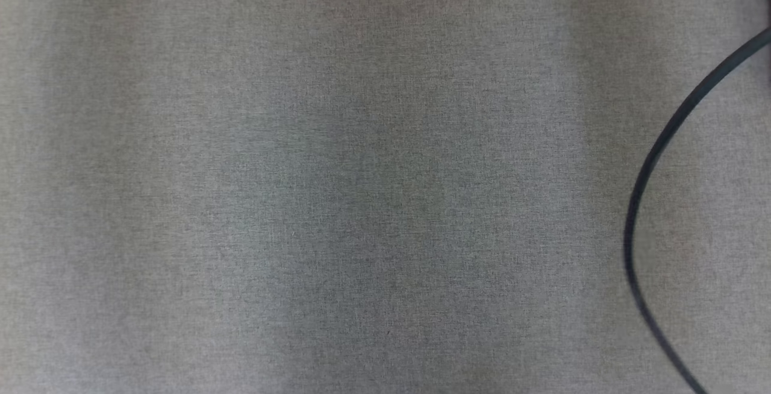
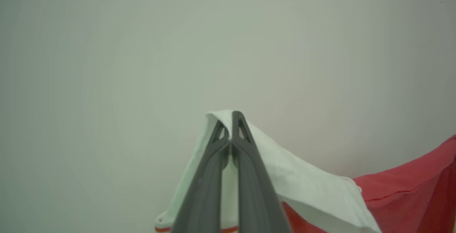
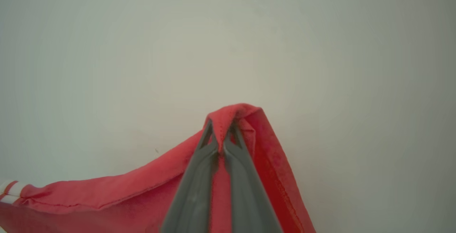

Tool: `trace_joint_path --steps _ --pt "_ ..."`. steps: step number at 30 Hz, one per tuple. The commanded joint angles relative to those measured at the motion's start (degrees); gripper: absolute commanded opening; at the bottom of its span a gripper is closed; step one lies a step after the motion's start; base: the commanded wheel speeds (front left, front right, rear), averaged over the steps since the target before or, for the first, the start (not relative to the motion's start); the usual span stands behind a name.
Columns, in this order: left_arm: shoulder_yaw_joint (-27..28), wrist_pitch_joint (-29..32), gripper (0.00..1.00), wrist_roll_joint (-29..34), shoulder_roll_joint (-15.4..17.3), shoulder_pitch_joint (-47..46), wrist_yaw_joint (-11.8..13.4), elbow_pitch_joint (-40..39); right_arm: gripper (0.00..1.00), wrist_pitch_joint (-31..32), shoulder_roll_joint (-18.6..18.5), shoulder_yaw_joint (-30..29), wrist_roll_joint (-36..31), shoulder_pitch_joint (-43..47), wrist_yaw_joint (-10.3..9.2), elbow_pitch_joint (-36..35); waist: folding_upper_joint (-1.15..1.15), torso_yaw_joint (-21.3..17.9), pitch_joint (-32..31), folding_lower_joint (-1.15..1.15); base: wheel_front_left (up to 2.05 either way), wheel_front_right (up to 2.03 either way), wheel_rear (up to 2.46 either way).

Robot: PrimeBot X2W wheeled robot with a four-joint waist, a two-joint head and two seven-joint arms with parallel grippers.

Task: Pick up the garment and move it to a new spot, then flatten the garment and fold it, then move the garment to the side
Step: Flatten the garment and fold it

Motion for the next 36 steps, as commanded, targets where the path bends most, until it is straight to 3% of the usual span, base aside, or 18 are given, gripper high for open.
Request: trace_joint_path --steps 1,4,9,14,22,29,32,36 --pt "-0.6 -0.6 0.00 -0.9 0.5 4.0 0.0 -1.1 0.00 -0.4 -0.7 1.4 1.5 3.3 0.00 -1.5 0.00 -0.4 -0.4 0.00 0.00 0.00 0.00" --pt "-0.2 -1.2 0.00 -2.2 1.2 7.2 0.0 -3.2 0.00 -0.5 -1.4 3.1 3.1 6.5 0.00 -3.8 0.00 -0.7 -1.4 0.00 0.00 0.00 0.00" --pt "1.8 -1.6 0.00 -4.6 2.6 20.9 0.7 -10.2 0.00 -1.5 -4.1 6.3 8.3 17.5 -0.01 -9.9 0.00 -1.4 -5.0 0.00 0.00 0.00 0.00" --pt "4.6 -1.9 0.00 -6.0 4.4 38.1 4.3 -21.8 0.00 -3.1 -7.7 8.9 12.2 30.1 -0.01 -16.9 0.00 -2.0 -9.0 0.00 0.00 0.00 0.00" --pt "5.8 -1.9 0.00 -6.2 4.0 63.2 10.2 -38.5 0.00 -4.5 -11.1 10.6 15.5 48.3 -0.01 -25.0 0.00 -2.6 -13.9 0.00 0.00 0.00 0.00" --pt "8.4 -1.9 0.00 -7.9 0.3 80.1 13.4 -46.5 0.00 -5.5 -11.7 8.0 15.7 62.9 -0.01 -30.4 0.00 -2.8 -17.1 0.00 0.00 0.00 0.00" --pt "9.5 -1.9 0.00 -6.9 -2.0 86.3 13.9 -47.7 0.00 -5.5 -12.1 6.6 15.1 69.1 -0.01 -32.7 0.00 -2.7 -18.4 0.00 0.00 0.00 0.00" --pt "11.9 -1.9 0.00 -7.1 -5.8 92.9 12.8 -48.9 0.00 -5.5 -12.5 4.3 13.9 75.3 -0.01 -34.8 0.00 -2.7 -19.8 0.00 0.00 0.00 0.00"
